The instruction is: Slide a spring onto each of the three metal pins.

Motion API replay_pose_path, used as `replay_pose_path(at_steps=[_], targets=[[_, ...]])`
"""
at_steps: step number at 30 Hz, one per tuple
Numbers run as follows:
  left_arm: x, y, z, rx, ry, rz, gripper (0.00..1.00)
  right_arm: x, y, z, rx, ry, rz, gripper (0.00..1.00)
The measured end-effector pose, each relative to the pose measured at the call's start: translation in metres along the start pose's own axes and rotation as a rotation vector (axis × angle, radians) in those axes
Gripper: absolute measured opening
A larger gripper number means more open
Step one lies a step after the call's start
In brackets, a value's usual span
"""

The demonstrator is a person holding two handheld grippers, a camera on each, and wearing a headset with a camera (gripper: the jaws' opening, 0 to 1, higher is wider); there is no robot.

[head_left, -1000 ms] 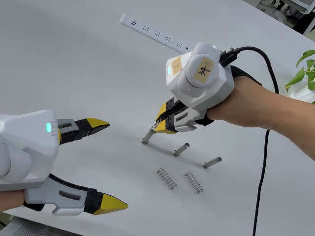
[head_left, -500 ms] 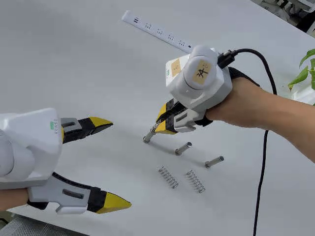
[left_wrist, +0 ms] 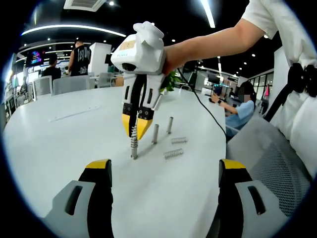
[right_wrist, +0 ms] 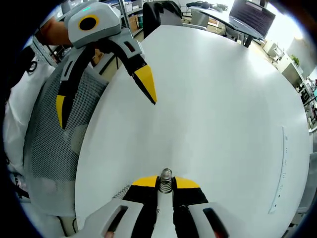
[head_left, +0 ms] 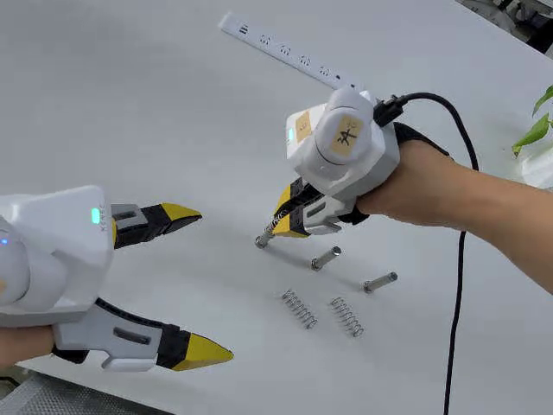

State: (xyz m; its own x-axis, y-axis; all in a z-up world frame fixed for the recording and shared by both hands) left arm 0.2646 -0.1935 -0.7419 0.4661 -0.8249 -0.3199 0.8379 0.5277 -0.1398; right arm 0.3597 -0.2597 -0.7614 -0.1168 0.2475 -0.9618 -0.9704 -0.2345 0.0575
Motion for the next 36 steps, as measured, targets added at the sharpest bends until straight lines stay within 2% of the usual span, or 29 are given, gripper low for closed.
replay_pose_path(at_steps=[16,36], targets=[[0.000,0.002,-0.002,-0.013,-0.003,0.001,0.87,0.021,-0.004,-0.004,-0.013,0.019,0.007,0.07],[0.000,0.003,-0.002,-0.018,-0.003,0.001,0.86,0.032,-0.007,-0.006,-0.006,0.027,0.002,0.07]])
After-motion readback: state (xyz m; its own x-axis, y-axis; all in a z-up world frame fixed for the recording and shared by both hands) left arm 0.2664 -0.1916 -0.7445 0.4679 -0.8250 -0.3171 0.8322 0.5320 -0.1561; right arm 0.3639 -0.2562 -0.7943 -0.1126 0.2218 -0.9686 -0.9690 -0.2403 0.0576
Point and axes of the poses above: the centre of the closed fingertips' face, and the gripper's own axes: x roughly forward along the fingers, y roughly to its left, z roughly out of its top, the point moved 3 cm from there along -x, roughly backward along the fingers, and after that the axes turned 2 degrees about x, right-handed, at the moved point
